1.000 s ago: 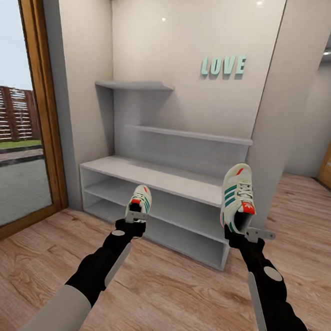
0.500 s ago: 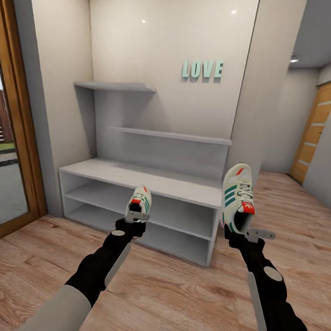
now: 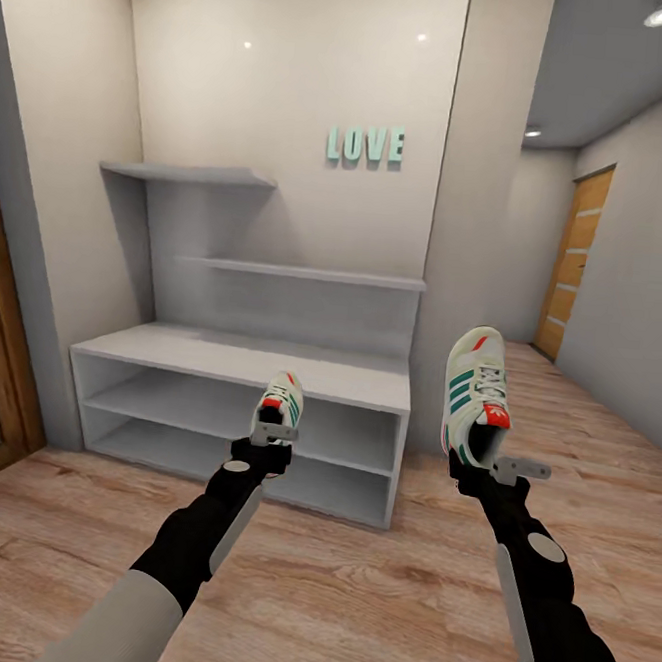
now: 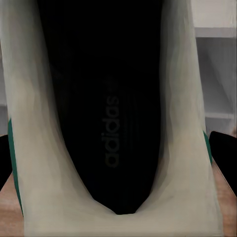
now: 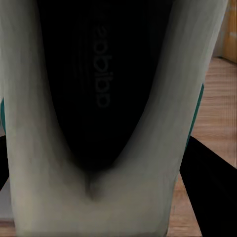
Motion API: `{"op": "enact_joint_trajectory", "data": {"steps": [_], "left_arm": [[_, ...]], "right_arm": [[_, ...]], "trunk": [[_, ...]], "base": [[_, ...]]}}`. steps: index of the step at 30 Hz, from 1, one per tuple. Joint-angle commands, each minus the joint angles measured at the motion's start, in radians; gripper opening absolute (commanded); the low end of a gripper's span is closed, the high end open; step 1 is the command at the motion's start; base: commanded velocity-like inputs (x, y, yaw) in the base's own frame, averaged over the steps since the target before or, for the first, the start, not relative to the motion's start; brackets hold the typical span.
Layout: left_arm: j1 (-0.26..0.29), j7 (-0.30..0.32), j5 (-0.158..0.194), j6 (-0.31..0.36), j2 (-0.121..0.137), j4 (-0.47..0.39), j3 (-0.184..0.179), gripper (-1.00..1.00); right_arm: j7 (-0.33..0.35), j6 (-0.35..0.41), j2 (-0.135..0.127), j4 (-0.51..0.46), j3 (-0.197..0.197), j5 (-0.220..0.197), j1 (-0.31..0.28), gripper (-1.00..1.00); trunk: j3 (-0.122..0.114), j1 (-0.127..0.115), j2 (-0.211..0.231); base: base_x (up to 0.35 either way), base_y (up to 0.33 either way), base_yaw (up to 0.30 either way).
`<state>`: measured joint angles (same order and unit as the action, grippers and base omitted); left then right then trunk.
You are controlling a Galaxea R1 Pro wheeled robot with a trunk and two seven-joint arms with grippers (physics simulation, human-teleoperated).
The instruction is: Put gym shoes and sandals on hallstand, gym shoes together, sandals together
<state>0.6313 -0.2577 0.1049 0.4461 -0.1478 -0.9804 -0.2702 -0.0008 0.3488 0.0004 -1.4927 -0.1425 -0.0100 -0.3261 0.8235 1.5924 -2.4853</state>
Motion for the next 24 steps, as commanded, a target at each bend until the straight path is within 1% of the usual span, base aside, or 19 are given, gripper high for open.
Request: {"op": "enact_joint_trajectory", "data": {"steps": [1, 4, 5, 6, 7, 8, 11, 14, 17, 19, 21, 22, 24], "left_arm": [[0.001, -0.009, 0.01, 0.004, 0.001, -0.001, -0.003, -1.0], [0.001, -0.009, 0.012, 0.004, 0.001, 0.012, -0.004, -1.0], [0.001, -0.009, 0.013, 0.005, 0.001, 0.044, -0.003, -1.0], [0.002, -0.009, 0.013, 0.005, 0.001, 0.058, -0.002, -1.0], [0.003, -0.008, 0.014, 0.005, 0.001, 0.089, -0.001, -1.0], [0.005, -0.006, 0.015, 0.005, 0.001, 0.141, 0.001, -1.0], [0.008, -0.005, 0.016, 0.005, 0.002, 0.217, 0.003, -1.0], [0.011, -0.005, 0.017, 0.006, 0.002, 0.257, 0.004, -1.0], [0.012, -0.006, 0.018, 0.007, 0.003, 0.273, 0.006, -1.0], [0.013, -0.007, 0.017, 0.073, 0.003, 0.279, 0.006, -1.0], [0.014, -0.006, 0.017, 0.117, 0.003, 0.278, 0.006, -1.0], [0.013, -0.004, 0.016, 0.155, 0.002, 0.277, 0.005, -1.0], [0.013, -0.004, 0.016, 0.153, 0.002, 0.277, 0.005, -1.0]], "right_arm": [[-0.001, 0.006, 0.0, -0.001, 0.0, -0.001, -0.001, -1.0], [-0.001, 0.006, 0.0, -0.002, 0.0, 0.001, -0.001, -1.0], [-0.001, 0.006, 0.0, -0.003, -0.001, 0.002, -0.001, -1.0], [-0.001, 0.006, 0.0, -0.003, -0.001, 0.002, -0.001, -1.0], [-0.001, 0.006, 0.0, -0.003, -0.002, 0.002, -0.001, -1.0], [-0.001, 0.006, -0.001, -0.003, -0.004, 0.002, -0.001, -1.0], [-0.001, 0.007, -0.002, -0.003, -0.006, 0.002, -0.001, -1.0], [-0.001, 0.007, -0.002, -0.004, -0.006, 0.002, -0.001, -1.0], [-0.001, 0.008, -0.002, -0.004, -0.006, 0.002, -0.001, -1.0], [-0.001, 0.009, -0.002, -0.004, -0.004, 0.004, -0.001, -1.0], [-0.001, 0.009, -0.002, -0.004, -0.004, 0.004, -0.001, -1.0], [-0.001, 0.009, -0.002, -0.005, -0.005, 0.004, -0.001, -1.0], [-0.001, 0.009, -0.002, -0.004, -0.005, 0.004, -0.001, -1.0]], "trunk": [[0.0, 0.0, -0.001], [-0.003, 0.0, -0.001], [-0.004, 0.0, -0.001], [-0.005, 0.0, -0.001], [-0.006, 0.0, -0.001], [-0.006, 0.0, -0.001], [-0.006, 0.0, -0.001], [-0.007, 0.0, -0.001], [-0.007, 0.0, -0.001], [-0.007, 0.0, -0.001], [-0.007, 0.0, -0.001], [-0.007, 0.0, -0.001], [-0.007, 0.0, -0.001]], "base": [[0.0, 0.0, -0.224], [0.0, 0.0, -0.224], [0.0, 0.0, -0.224], [0.0, 0.0, -0.224], [0.0, 0.0, -0.223], [0.0, 0.0, -0.214], [0.0, 0.0, -0.16], [0.0, 0.0, -0.058], [0.0, 0.0, -0.019], [0.0, 0.0, -0.003], [0.0, 0.0, -0.002], [0.0, 0.0, 0.0], [0.0, 0.0, 0.0]]}}
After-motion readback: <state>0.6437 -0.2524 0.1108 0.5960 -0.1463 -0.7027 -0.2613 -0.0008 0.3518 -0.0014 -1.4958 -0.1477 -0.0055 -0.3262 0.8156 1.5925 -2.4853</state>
